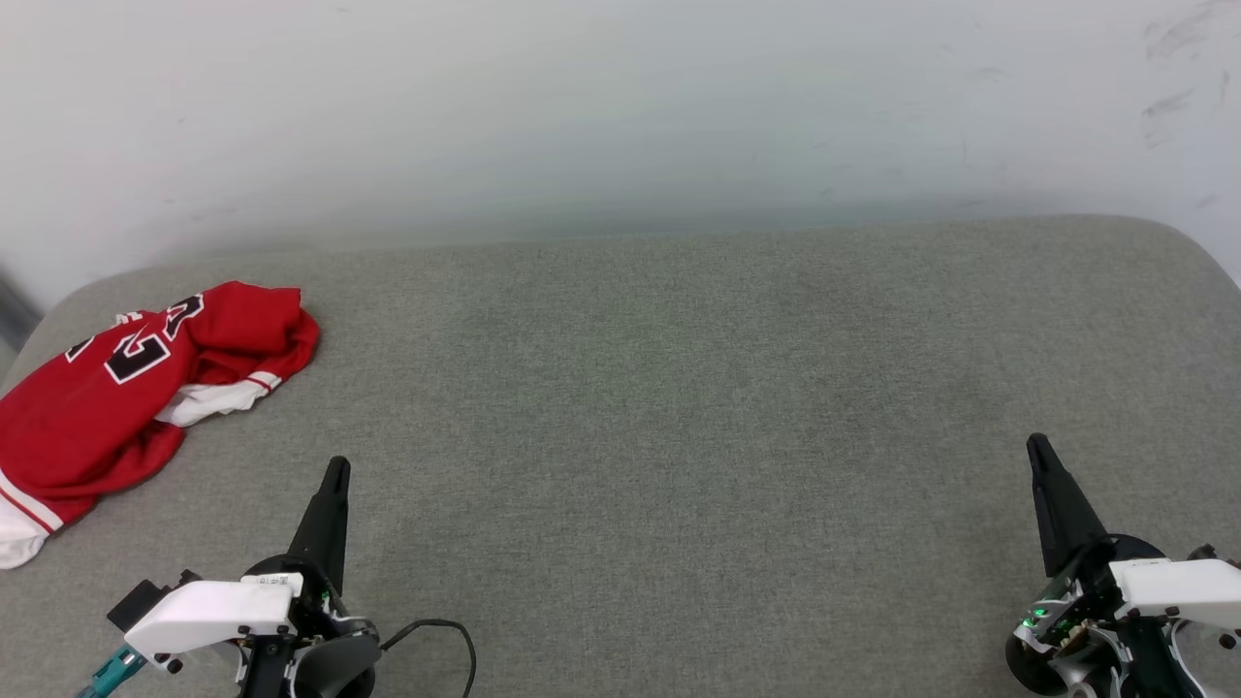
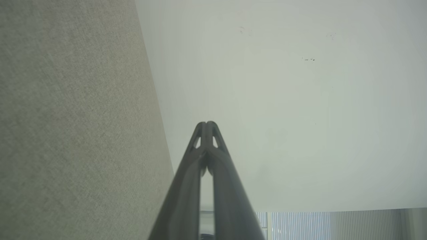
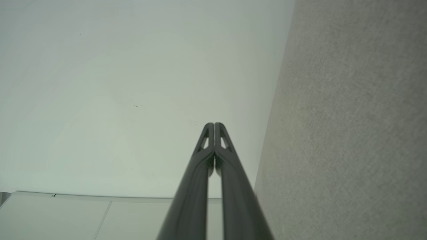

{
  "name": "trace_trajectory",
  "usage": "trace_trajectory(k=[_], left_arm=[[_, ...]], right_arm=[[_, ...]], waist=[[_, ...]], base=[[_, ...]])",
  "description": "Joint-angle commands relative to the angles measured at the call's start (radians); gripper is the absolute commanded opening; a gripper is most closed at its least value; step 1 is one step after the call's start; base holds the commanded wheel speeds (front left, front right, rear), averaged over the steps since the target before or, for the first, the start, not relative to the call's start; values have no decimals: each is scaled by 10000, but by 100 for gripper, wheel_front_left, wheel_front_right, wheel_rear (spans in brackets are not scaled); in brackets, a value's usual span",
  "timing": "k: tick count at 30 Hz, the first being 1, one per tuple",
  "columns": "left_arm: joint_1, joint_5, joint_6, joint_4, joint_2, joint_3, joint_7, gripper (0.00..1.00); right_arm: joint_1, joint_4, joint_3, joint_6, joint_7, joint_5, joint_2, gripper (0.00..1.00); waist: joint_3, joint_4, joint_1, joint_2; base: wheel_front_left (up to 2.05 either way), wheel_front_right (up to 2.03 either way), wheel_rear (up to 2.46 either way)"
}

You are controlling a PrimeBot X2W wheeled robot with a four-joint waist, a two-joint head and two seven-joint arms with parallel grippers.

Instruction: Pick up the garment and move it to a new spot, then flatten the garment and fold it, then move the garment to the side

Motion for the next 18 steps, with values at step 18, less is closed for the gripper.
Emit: trace_trajectory(k=[18], left_arm=[[-80, 14, -30, 5, -8, 11, 21, 0]], right_arm=[[-100, 2, 5, -3, 1, 40, 33, 0]], waist=[[0, 0, 0, 0]], base=[[0, 0, 0]])
